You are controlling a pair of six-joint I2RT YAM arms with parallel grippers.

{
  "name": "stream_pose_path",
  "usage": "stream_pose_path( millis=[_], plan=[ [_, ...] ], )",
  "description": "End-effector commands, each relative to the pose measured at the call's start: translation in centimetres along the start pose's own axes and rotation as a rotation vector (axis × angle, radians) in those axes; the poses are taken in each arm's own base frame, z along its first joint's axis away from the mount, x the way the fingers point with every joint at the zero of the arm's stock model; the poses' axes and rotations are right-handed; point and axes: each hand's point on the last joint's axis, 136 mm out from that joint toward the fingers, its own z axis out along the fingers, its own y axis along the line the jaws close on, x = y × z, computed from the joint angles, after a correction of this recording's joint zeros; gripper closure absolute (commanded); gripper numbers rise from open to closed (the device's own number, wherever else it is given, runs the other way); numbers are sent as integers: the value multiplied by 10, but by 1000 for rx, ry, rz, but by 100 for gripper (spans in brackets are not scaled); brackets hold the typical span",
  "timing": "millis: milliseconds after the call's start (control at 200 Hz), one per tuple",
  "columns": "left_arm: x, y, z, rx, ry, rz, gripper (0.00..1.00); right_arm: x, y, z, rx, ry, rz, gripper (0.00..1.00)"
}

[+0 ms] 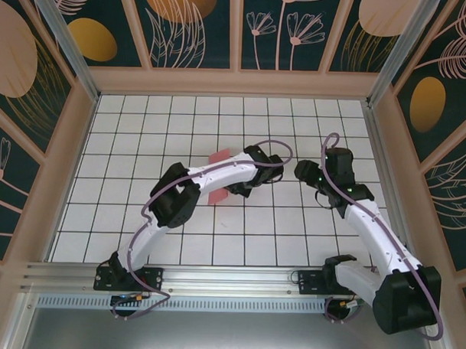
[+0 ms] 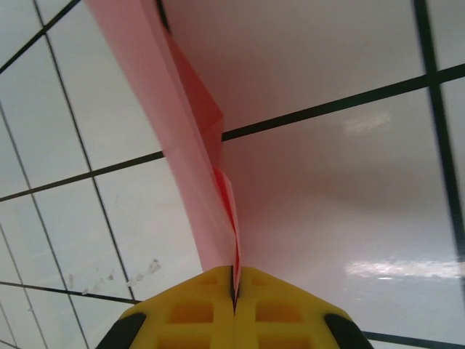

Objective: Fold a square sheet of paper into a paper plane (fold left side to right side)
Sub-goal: Turn over the paper at the center of the table.

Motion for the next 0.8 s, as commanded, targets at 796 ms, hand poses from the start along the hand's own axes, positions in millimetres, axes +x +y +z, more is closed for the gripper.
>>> stream_pose_path(
  millis=[796],
  plan=[
    [-77, -27, -86, 633, -162, -37, 53, 19, 21, 32, -154, 126, 53, 44]
  ],
)
